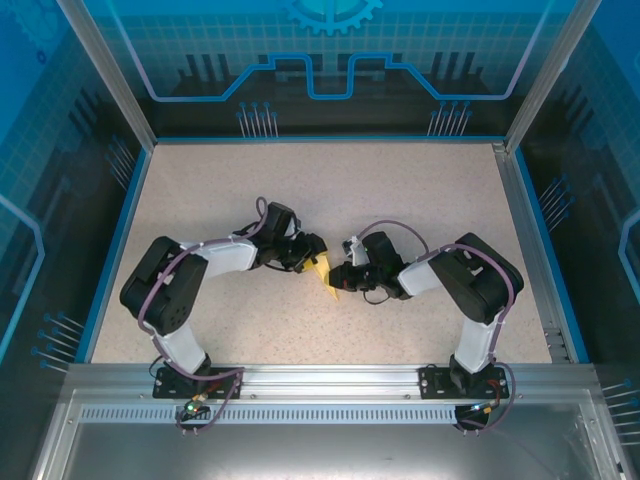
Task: Fold a paper plane with a square sheet of paper (pick it up from the middle)
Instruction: Fold the wing for the fifth time at the center of the table.
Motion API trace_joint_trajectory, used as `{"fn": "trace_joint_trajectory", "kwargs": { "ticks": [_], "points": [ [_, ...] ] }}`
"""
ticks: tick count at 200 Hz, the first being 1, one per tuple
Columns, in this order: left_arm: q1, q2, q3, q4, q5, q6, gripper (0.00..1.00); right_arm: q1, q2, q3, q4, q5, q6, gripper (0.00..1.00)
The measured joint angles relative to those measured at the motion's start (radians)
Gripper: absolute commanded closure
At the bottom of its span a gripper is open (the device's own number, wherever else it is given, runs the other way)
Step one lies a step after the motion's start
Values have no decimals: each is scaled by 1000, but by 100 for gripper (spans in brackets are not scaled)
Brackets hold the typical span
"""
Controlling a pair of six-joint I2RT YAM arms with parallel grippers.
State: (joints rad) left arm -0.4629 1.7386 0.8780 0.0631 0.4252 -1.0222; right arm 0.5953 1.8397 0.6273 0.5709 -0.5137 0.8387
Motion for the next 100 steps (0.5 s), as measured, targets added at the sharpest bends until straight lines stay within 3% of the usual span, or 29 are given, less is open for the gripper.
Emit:
{"fn": "trace_joint_trajectory", "kwargs": {
  "ticks": [100],
  "points": [
    [-5, 74, 0, 106, 18, 0, 52, -6, 7, 7, -5, -18, 14, 98]
  ]
}}
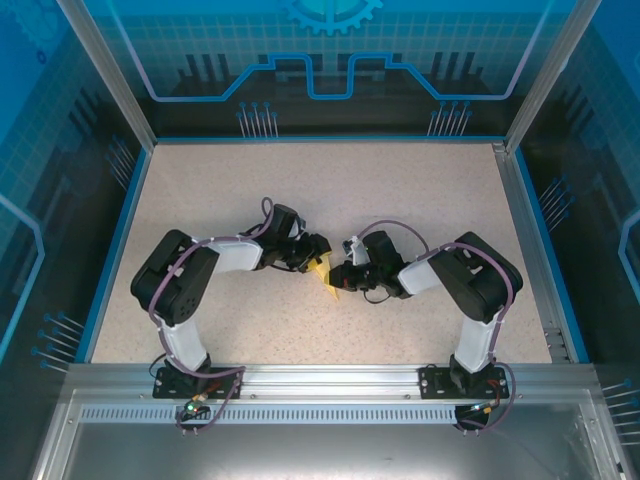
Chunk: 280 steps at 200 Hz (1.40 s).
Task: Fold a paper plane with a square sheet of paper (pick it up from the middle)
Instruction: Fold the wing for the fifth time at the center of the table.
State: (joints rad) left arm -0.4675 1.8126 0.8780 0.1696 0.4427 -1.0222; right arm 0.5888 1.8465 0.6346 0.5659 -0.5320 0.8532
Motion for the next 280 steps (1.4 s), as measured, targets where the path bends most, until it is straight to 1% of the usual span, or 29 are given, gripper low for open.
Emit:
{"fn": "trace_joint_trajectory", "kwargs": {
  "ticks": [36, 48, 66, 83, 120, 169, 199, 232, 255, 280],
  "points": [
    [0, 19, 0, 16, 0, 1, 52, 0, 0, 5, -12, 1, 4, 95],
    [0, 21, 0, 16, 0, 1, 52, 0, 0, 8, -19, 0, 5, 92],
    [-1, 27, 0, 18, 0, 3, 52, 0, -3, 12, -29, 0, 8, 91],
    [-1, 36, 0, 22, 0, 4, 52, 0, -10, 15, -46, 3, 11, 87],
    [-1, 39, 1, 23, 0, 7, 53, 0, -53, 16, -132, 33, 10, 84],
    [-1, 39, 1, 23, 0, 11, 53, -1, -84, 27, -240, 50, -2, 89],
    [-1, 39, 1, 22, 0, 11, 53, -1, -87, 39, -282, 51, -20, 90],
    [-1, 39, 1, 22, 0, 11, 53, -1, -89, 43, -301, 38, -39, 86],
    [-1, 39, 1, 22, 0, 11, 53, -1, -107, 44, -345, 22, -47, 84],
    [-1, 39, 1, 22, 0, 11, 53, -1, -120, 51, -381, 0, -54, 85]
  ]
}}
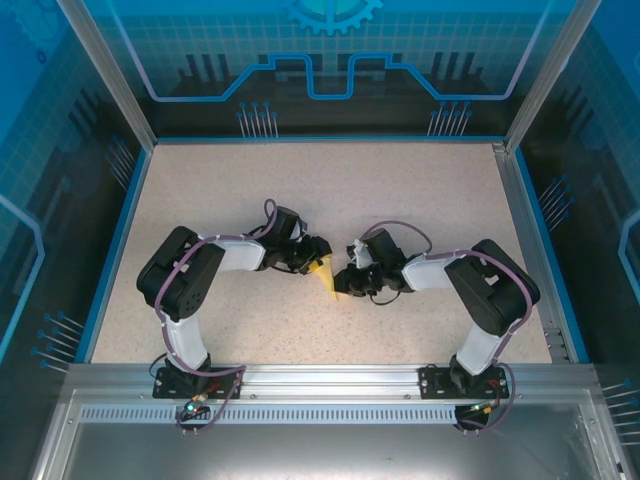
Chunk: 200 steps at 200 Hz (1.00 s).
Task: Fold a paper plane with a square sheet of paper (pick it up from the middle)
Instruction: Fold the wing for the fifth time at the center of the table.
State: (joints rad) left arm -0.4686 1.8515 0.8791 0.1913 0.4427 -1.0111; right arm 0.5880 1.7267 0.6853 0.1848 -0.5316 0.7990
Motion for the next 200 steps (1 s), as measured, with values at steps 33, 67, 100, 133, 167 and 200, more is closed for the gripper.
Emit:
{"fn": "trace_joint_trajectory", "kwargs": {
  "ticks": [33, 67, 100, 133, 167, 200],
  "points": [
    [0, 0, 0, 0, 0, 0, 53, 0, -1, 24, -37, -17, -15, 90],
    [0, 0, 0, -1, 0, 0, 53, 0, 6, 37, -64, -20, -31, 92],
    [0, 0, 1, -3, 0, 0, 54, 1, 36, 49, -85, -21, -53, 94],
    [0, 0, 1, -3, 0, 0, 54, 2, 58, 68, -111, -28, -83, 94],
    [-1, 0, 2, -6, 0, 0, 54, 7, 61, 88, -151, -22, -106, 93],
    [-4, 0, 5, -12, 0, 0, 54, 8, 56, 102, -193, -9, -113, 91]
  ]
}}
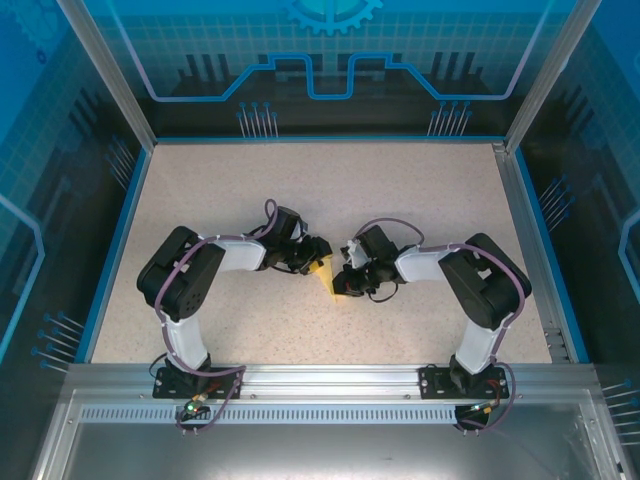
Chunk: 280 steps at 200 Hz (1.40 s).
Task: Fold a paper plane with a square sheet of paper (pick it up from the middle)
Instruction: Fold the wing for the fifth time at the center of the table.
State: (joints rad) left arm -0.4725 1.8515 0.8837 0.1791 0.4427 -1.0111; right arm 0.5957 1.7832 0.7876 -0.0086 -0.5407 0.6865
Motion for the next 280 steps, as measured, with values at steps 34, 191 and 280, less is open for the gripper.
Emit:
{"fn": "trace_joint_trajectory", "kwargs": {
  "ticks": [34, 191, 280],
  "points": [
    [-4, 0, 4, -9, 0, 0, 54, 0, -11, 0, -27, 5, 0, 90],
    [-8, 2, 8, -21, 7, 0, 54, 2, -45, -43, -54, 8, -15, 91],
    [-7, 5, 12, -28, 8, 0, 54, 25, -44, 7, -152, 70, -36, 90]
  ]
}}
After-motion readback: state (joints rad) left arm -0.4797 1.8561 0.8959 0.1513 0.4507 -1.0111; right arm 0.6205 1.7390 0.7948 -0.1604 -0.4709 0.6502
